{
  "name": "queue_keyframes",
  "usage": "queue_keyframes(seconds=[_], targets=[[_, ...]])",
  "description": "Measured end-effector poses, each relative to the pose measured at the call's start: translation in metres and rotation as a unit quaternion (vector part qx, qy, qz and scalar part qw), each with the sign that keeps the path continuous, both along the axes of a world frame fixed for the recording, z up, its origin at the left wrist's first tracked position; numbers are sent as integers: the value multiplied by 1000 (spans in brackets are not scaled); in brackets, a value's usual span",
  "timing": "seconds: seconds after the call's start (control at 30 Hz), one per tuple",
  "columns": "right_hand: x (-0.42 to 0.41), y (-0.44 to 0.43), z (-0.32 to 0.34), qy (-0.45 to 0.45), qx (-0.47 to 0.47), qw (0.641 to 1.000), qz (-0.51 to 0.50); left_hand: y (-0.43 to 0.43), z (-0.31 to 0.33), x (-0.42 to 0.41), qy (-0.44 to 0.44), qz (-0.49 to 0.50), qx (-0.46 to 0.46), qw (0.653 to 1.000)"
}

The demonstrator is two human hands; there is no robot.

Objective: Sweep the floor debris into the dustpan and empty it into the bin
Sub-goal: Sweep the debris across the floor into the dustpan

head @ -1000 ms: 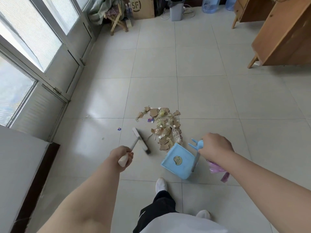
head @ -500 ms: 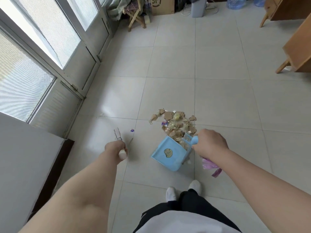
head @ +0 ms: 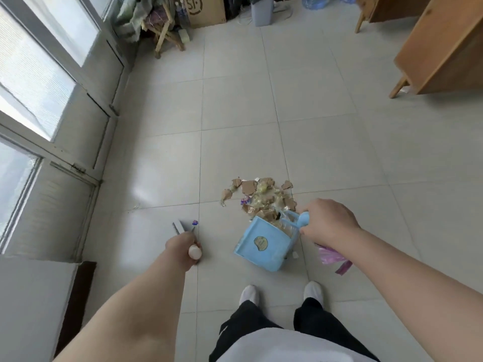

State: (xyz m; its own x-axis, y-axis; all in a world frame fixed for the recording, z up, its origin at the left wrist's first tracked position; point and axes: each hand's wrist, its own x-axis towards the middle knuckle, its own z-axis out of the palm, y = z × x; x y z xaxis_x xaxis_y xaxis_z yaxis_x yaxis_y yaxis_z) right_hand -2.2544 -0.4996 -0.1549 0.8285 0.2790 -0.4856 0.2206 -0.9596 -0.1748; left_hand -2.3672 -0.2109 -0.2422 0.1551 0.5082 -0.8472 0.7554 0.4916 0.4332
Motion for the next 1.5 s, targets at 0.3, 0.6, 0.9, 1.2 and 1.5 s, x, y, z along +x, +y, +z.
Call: queue_keyframes(seconds=[0.3, 0.6, 0.9, 1.2, 1.5], targets=[[-47, -17, 20, -6, -6, 983, -185, 2, -3, 69, -6, -184, -14, 983], [-96, -51, 20, 9, -52, 971, -232, -47, 2, 65, 31, -343, -5, 939], [-157, -99, 14, 9, -69, 968, -240, -111, 32, 11, 21, -333, -22, 943], [-202, -146, -6, 11, -36, 967, -252, -157, 45, -42, 3, -308, 37, 951], [-209, -168, -37, 22, -12, 959, -281, -139, 33, -33, 12, -306, 72, 949]])
